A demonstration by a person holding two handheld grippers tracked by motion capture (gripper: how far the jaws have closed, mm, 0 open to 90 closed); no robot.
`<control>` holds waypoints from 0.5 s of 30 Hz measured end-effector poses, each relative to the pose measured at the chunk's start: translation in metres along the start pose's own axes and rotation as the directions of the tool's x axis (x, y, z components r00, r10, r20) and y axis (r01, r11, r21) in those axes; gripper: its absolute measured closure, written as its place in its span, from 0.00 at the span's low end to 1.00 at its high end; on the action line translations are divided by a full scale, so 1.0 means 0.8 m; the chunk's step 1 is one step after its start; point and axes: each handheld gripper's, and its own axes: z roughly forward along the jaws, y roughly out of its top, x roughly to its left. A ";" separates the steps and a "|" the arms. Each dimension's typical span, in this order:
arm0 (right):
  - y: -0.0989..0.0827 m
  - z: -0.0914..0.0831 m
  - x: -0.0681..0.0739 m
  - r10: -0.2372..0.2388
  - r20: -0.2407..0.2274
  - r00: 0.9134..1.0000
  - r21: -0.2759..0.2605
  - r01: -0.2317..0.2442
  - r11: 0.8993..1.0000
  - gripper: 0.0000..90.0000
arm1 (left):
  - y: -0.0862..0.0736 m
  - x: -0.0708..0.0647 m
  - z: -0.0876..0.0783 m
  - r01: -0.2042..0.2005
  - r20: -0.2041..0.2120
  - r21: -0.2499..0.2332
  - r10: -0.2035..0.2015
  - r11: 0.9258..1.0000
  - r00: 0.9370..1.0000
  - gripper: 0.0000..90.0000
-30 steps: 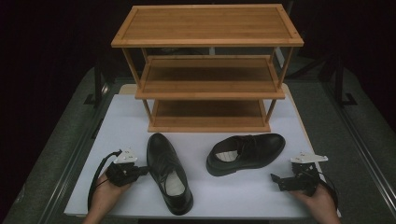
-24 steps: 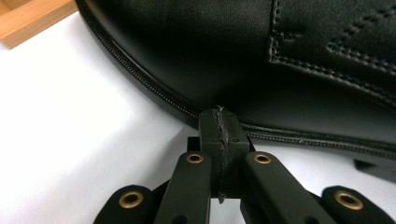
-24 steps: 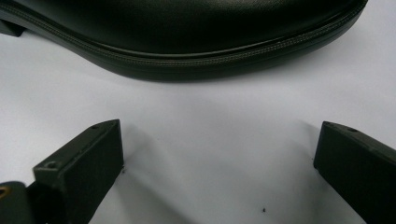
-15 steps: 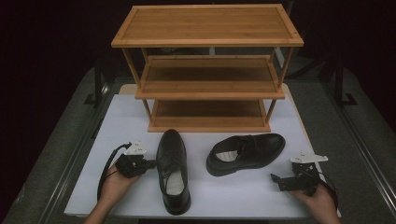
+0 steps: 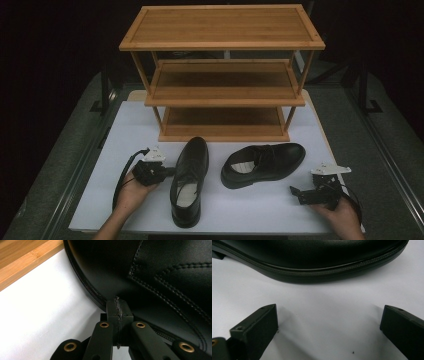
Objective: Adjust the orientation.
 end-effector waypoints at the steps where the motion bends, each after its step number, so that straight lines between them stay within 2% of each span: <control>1: 0.000 0.000 0.000 0.000 -0.001 1.000 0.000 0.000 1.000 0.01 | 0.000 -0.001 0.000 0.000 -0.001 -0.002 0.000 1.000 1.000 1.00; 8: 0.000 0.000 0.000 0.000 0.000 1.000 0.000 0.000 1.000 0.01 | -0.002 0.001 -0.004 -0.002 0.007 -0.005 0.002 1.000 1.000 1.00; 14: 0.000 0.000 0.000 0.001 0.000 1.000 0.002 -0.001 1.000 0.01 | -0.008 0.002 -0.018 0.016 0.020 -0.025 -0.015 1.000 1.000 1.00; 15: 0.000 0.000 0.000 0.000 0.000 1.000 0.001 0.000 1.000 0.01 | -0.010 0.002 -0.021 0.018 0.016 -0.027 -0.018 0.999 1.000 0.94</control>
